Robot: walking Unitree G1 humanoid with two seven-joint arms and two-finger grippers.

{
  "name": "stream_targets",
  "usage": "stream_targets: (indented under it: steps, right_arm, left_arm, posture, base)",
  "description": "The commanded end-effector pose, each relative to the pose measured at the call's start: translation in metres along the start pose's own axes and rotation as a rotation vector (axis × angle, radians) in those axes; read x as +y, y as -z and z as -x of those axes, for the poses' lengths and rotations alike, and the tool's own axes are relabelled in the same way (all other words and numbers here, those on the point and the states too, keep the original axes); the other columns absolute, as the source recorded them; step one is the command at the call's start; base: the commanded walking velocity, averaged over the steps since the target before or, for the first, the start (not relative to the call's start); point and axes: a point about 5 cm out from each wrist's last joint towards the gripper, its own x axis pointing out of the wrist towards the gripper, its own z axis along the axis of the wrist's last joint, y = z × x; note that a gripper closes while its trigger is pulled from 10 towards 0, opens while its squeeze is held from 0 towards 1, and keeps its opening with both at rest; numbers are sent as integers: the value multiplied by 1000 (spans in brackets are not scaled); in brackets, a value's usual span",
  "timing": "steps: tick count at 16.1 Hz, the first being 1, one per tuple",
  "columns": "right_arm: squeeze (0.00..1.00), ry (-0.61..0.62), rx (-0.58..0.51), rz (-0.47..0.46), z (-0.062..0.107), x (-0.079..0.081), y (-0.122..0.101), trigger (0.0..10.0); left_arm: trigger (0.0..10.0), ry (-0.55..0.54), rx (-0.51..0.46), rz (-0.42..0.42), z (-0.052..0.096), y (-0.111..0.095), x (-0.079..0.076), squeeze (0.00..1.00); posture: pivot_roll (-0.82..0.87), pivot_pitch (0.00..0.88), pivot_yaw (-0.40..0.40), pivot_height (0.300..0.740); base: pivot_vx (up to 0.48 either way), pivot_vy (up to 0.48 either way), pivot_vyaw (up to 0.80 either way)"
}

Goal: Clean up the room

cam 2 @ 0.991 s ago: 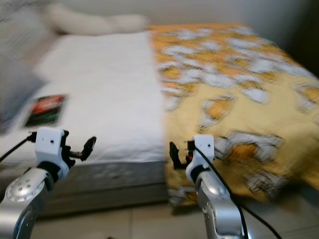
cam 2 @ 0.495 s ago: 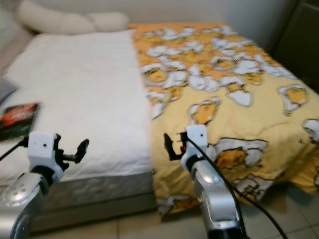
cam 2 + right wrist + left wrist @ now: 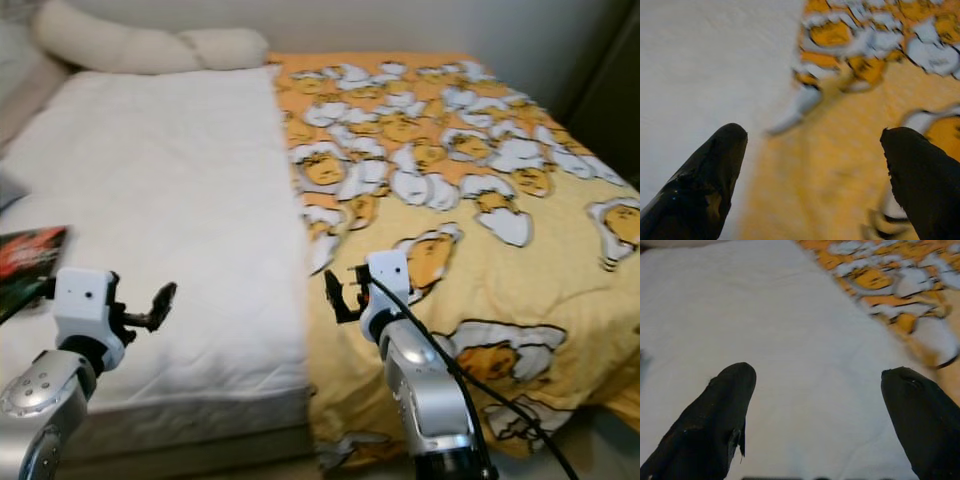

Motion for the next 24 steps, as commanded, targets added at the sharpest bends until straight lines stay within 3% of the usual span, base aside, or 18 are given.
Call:
stream_targets:
  steps: [1, 3, 4, 5, 6, 8, 9, 10, 13, 17, 18, 19, 24]
  right_arm:
    - [1000, -11, 47, 7, -5, -1, 6, 10000]
    - [1000, -18, 134, 2, -18, -4, 14, 10000]
    - [1000, -1, 180, 49, -27, -8, 18, 10000]
    - [1000, -8, 193, 67, -32, -8, 18, 10000]
    - [1000, -32, 244, 98, -48, -10, 19, 10000]
    - [1000, -59, 273, 91, -56, -9, 19, 10000]
    - [412, -81, 310, 108, -63, -7, 18, 10000]
    - [0, -70, 343, 132, -68, -8, 17, 10000]
    - [0, -66, 391, 159, -74, -3, 16, 10000]
    - [0, -33, 438, 147, -75, 3, 22, 10000]
    - [0, -24, 440, 141, -74, 3, 23, 9137]
    - [0, -8, 452, 136, -73, 2, 26, 0]
    - [0, -6, 463, 122, -71, 3, 32, 0]
  left_arm:
    - [10000, 37, 7, -12, 1, 0, -5, 624]
    - [10000, 131, 18, -47, 3, -2, -13, 557]
    - [10000, 195, 23, -72, 5, -3, -16, 451]
    - [10000, 221, 26, -83, 5, -3, -18, 314]
    - [10000, 303, 49, -112, 6, -4, -21, 0]
    - [10000, 351, 63, -140, 7, -5, -23, 0]
    - [10000, 393, 75, -168, 8, -7, -24, 0]
    - [10000, 430, 87, -182, 8, -8, -25, 0]
    - [10000, 494, 114, -205, 15, -11, -28, 0]
    - [10000, 521, 167, -226, 35, -11, -25, 0]
    - [10000, 519, 171, -226, 36, -10, -24, 0]
    - [10000, 510, 184, -227, 39, -9, -22, 0]
    - [10000, 508, 193, -220, 43, -9, -25, 0]
  posture:
    - [48, 0, -6, 740]
    - [69, 0, -6, 740]
    - [73, 0, 0, 740]
    - [72, 0, 6, 740]
    - [77, 0, 15, 740]
    - [100, 0, 15, 740]
    - [116, 0, 15, 740]
    - [126, 0, 17, 740]
    - [158, 41, 20, 740]
    - [211, 148, 28, 740]
    - [212, 151, 25, 740]
    - [217, 145, 21, 740]
    - [216, 138, 25, 740]
  base:
    - [0, 0, 0]
    - [0, 0, 0]
    - [0, 0, 0]
    - [0, 0, 0]
    - [0, 0, 0]
    - [0, 0, 0]
    - [0, 0, 0]
    - [0, 0, 0]
    - [0, 0, 0]
    - [0, 0, 0]
    - [0, 0, 0]
    - [0, 0, 0]
    - [0, 0, 0]
